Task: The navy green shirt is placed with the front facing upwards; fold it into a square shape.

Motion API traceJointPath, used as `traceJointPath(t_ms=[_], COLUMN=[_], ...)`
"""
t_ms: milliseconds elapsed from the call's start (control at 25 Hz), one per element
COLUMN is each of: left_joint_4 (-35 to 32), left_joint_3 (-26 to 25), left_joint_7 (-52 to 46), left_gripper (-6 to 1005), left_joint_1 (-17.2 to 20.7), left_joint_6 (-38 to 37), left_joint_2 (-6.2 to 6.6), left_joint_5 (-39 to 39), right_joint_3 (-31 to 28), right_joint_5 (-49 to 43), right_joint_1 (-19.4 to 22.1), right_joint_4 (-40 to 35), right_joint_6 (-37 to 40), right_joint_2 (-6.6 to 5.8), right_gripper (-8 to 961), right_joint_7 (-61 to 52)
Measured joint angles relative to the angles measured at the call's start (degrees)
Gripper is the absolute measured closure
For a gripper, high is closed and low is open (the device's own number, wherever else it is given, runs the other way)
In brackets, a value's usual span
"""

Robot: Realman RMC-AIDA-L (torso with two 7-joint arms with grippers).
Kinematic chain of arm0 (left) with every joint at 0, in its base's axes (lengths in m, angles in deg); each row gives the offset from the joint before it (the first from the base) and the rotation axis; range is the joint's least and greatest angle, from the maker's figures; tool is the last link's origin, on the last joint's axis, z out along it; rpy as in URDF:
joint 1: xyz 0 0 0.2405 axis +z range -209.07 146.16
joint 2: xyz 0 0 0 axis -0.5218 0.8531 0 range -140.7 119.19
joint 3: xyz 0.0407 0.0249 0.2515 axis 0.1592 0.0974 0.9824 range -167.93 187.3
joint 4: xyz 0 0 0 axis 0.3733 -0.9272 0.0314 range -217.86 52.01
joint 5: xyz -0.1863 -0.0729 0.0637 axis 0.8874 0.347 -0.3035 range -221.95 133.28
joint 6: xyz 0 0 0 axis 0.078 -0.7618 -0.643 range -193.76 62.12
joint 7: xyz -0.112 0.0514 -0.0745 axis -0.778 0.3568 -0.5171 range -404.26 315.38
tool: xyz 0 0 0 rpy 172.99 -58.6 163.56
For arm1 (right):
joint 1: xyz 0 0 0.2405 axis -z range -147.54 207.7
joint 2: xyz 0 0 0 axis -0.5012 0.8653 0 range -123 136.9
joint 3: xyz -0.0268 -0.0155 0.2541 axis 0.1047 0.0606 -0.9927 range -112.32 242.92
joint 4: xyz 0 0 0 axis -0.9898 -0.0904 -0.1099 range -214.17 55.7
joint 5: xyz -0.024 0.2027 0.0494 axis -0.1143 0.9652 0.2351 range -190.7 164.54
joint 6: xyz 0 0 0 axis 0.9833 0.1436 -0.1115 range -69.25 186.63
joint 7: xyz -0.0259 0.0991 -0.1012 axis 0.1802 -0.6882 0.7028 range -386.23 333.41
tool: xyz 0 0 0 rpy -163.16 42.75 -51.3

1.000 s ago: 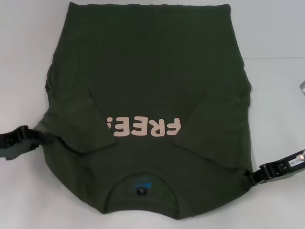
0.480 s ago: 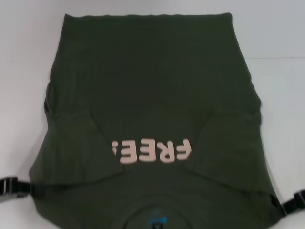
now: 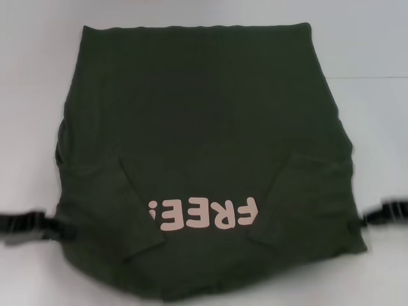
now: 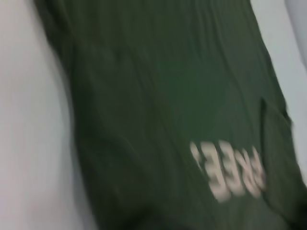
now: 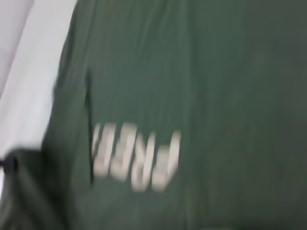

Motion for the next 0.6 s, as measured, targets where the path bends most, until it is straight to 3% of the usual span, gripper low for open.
traceJointPath(t_ms=[40, 280, 600], left_joint_4=[2.4, 6.9, 9.4], left_joint_3=[2.4, 8.6, 14.6], left_joint_7=[-4.2, -13.0, -17.3], left_gripper=[962, 961, 962], left_joint_1=[-2.7, -9.9, -15.4], left_joint_6=[6.0, 20.5, 39.5], left_joint_2=[0.52, 1.56, 1.22], left_joint_5=[-0.3, -0.5, -0.6], right_joint_3=[-0.5, -0.6, 2.4], right_joint_5=[0.4, 1.9, 1.6], right_joint_1=[-0.6, -5.7, -10.7], right_joint_4=[0.1, 0.8, 1.1], right_joint_6=[-1.6, -16.1, -35.3], right_joint_2=[0.13, 2.42, 5.11], right_gripper=[860, 852, 842], right_joint_7=[-0.3, -2.3, -3.0])
